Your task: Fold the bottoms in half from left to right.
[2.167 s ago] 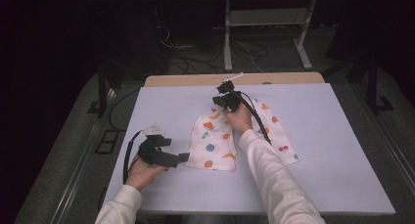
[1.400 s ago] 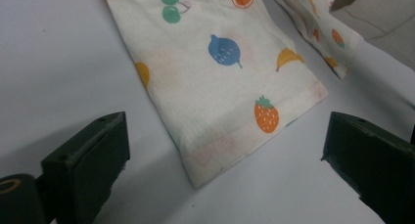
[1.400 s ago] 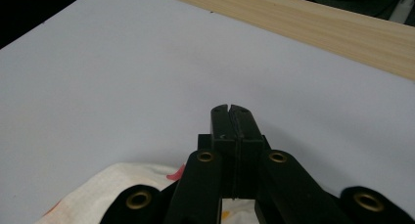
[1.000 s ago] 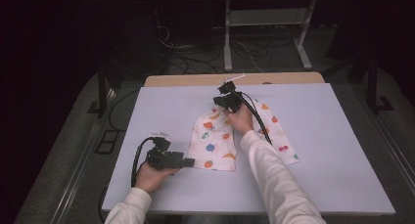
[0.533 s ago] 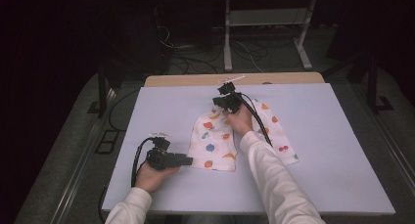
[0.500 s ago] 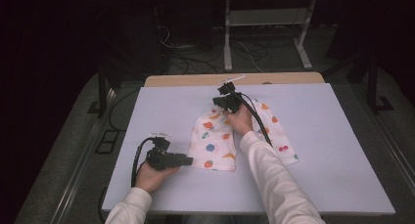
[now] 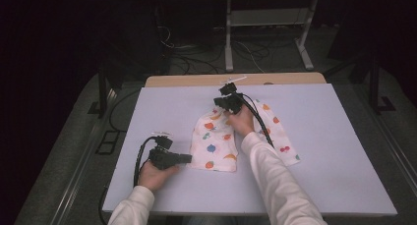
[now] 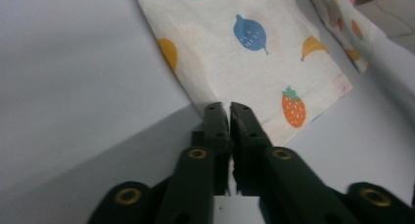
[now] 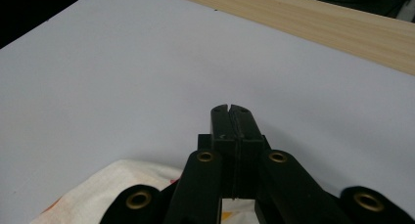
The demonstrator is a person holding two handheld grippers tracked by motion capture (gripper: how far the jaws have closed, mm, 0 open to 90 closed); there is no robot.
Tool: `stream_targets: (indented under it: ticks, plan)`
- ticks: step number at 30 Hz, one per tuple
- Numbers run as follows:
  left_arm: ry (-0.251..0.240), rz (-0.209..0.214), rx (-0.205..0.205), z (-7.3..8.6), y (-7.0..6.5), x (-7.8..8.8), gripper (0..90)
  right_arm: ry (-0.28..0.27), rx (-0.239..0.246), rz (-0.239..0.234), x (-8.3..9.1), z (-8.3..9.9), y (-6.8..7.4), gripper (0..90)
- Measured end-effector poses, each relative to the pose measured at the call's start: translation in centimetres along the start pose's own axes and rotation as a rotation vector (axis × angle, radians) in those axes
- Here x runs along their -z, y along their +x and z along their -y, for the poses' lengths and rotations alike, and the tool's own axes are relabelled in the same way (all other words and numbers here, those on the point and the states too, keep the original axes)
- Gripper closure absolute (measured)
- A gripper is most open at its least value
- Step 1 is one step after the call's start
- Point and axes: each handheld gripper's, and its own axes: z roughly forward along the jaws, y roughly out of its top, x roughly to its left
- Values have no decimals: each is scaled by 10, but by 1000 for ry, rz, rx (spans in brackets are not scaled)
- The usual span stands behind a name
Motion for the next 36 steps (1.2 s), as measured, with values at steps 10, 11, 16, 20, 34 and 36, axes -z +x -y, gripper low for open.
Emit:
stream_targets:
  ticks: [10, 11, 16, 20, 34, 36]
  plan:
    - [3, -19, -70, -4, -12, 1, 895, -11, -3, -2, 4, -2, -3, 887]
    - [2, -18, -80, -4, -14, 2, 895, -14, -9, -6, 5, -2, -4, 888]
    - [8, -5, -131, -9, -27, 2, 896, -18, -14, 1, 8, -3, -9, 887]
    - [1, 10, -154, -13, -37, 3, 896, -20, -28, -2, 10, -4, -12, 887]
    - [-2, 55, -199, -24, -61, 0, 894, -46, -63, -16, 24, -8, -25, 887]
    - [-6, 59, -205, -26, -64, -1, 895, -48, -74, -21, 28, -8, -28, 887]
